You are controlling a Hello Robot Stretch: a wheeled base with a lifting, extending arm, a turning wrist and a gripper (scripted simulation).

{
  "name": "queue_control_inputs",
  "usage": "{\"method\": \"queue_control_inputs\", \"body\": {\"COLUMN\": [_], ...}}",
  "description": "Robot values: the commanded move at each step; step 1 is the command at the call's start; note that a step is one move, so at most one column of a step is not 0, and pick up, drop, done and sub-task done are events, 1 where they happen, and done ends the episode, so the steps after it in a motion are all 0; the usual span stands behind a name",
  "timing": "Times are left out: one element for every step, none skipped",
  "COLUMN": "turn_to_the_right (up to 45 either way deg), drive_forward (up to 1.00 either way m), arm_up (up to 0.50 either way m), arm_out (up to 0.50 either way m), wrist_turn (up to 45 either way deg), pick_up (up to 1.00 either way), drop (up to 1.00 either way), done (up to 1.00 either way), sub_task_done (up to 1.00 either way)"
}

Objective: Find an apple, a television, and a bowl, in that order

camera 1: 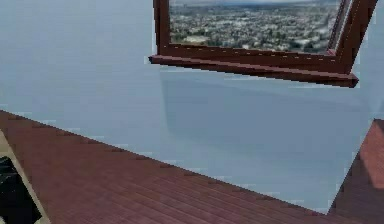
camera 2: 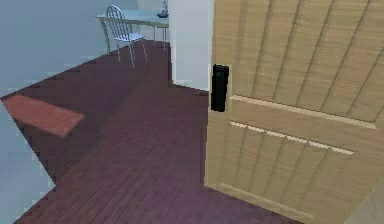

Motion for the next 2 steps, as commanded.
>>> {"method": "queue_control_inputs", "body": {"turn_to_the_right": [3.0, 0.0], "drive_forward": [0.0, 0.65], "arm_up": [0.0, 0.0], "arm_out": [0.0, 0.0], "wrist_turn": [0.0, 0.0], "pick_up": [0.0, 0.0], "drop": [0.0, 0.0], "done": [0.0, 0.0], "sub_task_done": [0.0, 0.0]}}
